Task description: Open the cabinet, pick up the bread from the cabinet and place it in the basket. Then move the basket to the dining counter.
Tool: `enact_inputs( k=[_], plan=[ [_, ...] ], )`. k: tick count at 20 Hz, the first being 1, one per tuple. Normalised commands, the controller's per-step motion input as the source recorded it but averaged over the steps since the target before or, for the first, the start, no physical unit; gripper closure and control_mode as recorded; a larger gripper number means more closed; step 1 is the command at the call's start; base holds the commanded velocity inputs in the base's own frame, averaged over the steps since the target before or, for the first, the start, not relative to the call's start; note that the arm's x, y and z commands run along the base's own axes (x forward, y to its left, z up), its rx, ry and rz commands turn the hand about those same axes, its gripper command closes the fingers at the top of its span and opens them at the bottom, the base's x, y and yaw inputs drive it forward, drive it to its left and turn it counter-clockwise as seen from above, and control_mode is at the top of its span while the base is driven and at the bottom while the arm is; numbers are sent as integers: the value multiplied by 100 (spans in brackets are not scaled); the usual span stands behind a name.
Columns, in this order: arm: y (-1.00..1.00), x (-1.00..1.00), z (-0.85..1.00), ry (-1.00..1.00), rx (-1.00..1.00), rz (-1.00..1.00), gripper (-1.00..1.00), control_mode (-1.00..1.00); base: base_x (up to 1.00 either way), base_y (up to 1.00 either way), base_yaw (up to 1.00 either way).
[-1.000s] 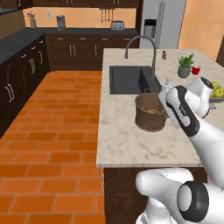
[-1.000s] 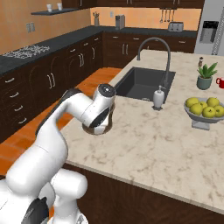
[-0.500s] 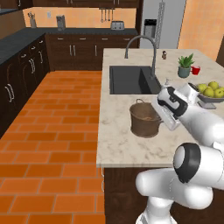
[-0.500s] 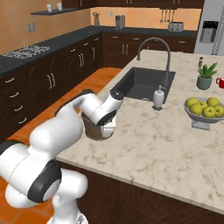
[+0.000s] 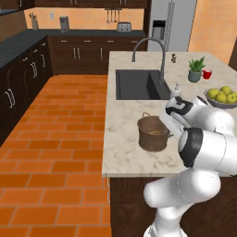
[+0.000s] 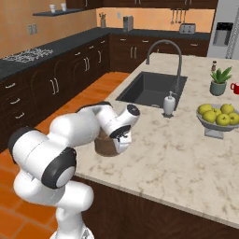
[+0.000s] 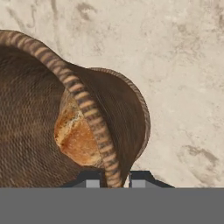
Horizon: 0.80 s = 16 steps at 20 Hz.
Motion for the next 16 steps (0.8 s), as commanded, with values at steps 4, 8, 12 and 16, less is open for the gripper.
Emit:
enact_inputs(
  k=[4,8,12,16],
  plan=[
    [0,9,-55,-1,0,8,100,-100,0,0,0],
    [1,-10,3,-9,0,11,-100,-100,0,0,0],
    [0,-30,21,-30,0,17,-100,-100,0,0,0],
    [0,-50,59,-27,0,19,-100,-100,0,0,0]
  ],
)
